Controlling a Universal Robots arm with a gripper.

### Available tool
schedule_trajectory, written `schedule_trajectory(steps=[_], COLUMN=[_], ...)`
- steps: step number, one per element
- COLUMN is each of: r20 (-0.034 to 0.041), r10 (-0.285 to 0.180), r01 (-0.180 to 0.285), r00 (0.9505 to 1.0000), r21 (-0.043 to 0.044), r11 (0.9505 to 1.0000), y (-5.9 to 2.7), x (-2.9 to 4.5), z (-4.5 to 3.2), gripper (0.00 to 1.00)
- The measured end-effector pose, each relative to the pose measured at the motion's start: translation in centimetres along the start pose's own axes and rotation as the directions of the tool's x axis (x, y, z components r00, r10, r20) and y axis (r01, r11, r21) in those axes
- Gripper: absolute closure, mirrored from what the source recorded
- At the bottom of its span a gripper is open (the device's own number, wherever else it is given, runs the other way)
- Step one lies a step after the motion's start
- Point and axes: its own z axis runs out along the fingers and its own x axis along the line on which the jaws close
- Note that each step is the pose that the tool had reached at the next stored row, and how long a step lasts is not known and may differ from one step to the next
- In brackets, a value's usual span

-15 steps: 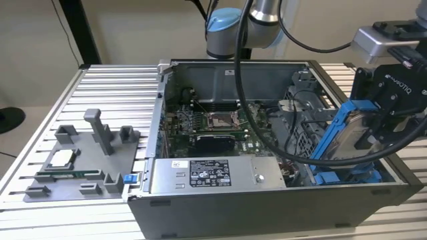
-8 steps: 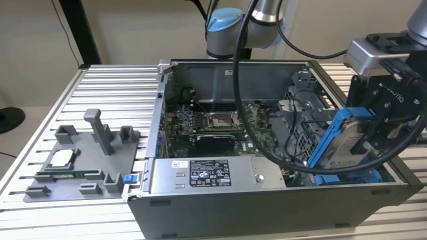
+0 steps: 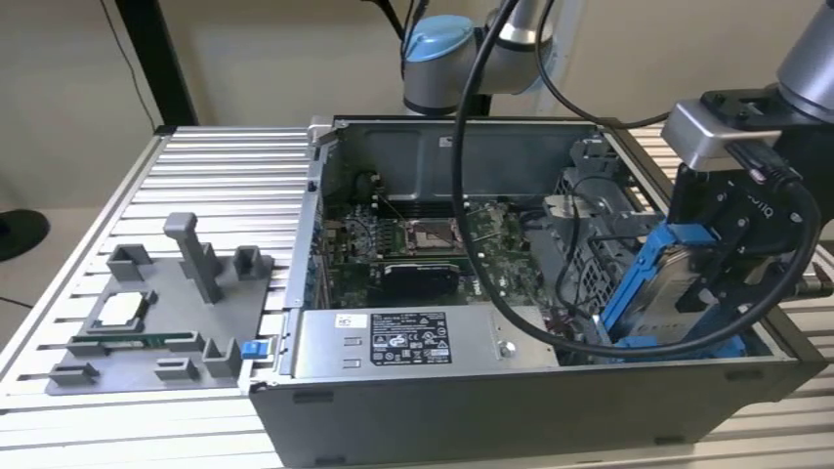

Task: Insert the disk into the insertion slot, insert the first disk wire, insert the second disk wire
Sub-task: 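Insert the disk into the insertion slot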

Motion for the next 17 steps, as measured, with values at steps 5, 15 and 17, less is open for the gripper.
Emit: schedule_trajectory(steps=[5,15,17], r20=[-0.0003,-0.0002,0.0000], r10=[0.000,0.000,0.000], r01=[0.000,0.000,0.000], r00=[1.0000,1.0000,1.0000], r21=[0.0000,-0.0040,-0.0038], r11=[1.0000,1.0000,1.0000], y=[0.00,0.06,0.21], x=[0.00,-0.09,-0.20], z=[0.03,-2.77,-3.01], gripper=[1.00,0.00,0.00])
